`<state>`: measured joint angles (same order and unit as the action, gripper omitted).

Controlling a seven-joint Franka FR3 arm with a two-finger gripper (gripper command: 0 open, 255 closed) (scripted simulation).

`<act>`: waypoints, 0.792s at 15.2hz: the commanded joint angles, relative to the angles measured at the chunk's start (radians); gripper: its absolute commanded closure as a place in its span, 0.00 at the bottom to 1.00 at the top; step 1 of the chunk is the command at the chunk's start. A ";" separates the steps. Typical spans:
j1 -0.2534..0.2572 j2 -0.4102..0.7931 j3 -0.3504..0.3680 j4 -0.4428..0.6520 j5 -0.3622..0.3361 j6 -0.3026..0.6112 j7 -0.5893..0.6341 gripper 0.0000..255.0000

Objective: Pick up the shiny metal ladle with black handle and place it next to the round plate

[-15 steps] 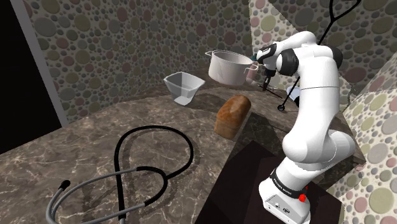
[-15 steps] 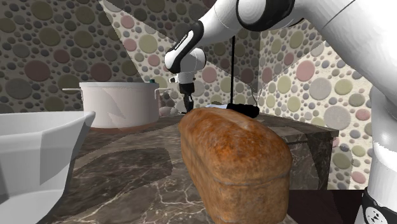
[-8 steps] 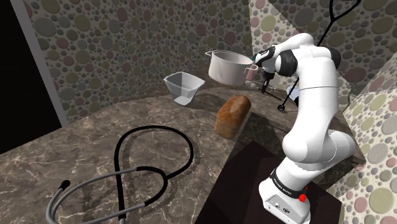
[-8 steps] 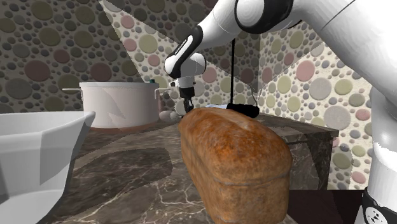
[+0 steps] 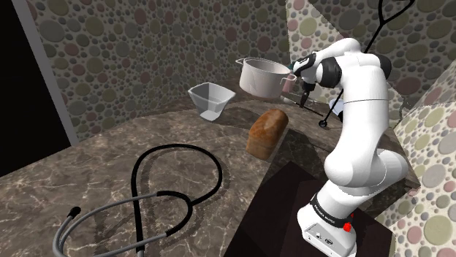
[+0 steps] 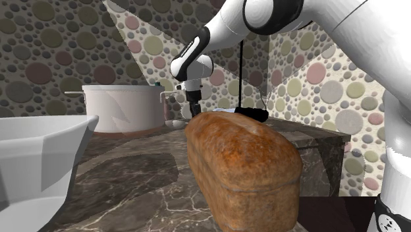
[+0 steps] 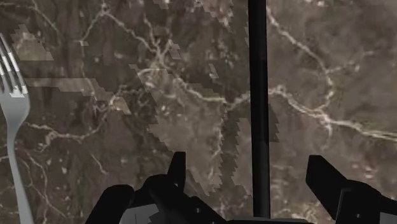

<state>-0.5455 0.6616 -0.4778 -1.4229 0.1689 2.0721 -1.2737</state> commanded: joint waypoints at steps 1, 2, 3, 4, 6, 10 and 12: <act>0.000 0.000 0.000 0.000 0.000 0.000 0.000 0.00; 0.004 -0.014 -0.004 0.011 -0.006 -0.025 0.003 0.00; 0.008 -0.027 -0.007 0.025 -0.011 -0.051 0.007 0.00; 0.011 -0.039 -0.011 0.040 -0.016 -0.077 0.010 0.00; 0.013 -0.048 -0.013 0.053 -0.020 -0.098 0.012 0.00; 0.013 -0.048 -0.013 0.053 -0.020 -0.098 0.012 0.00; 0.013 -0.048 -0.013 0.053 -0.020 -0.098 0.012 0.00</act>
<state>-0.5323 0.6135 -0.4906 -1.3704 0.1488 1.9739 -1.2616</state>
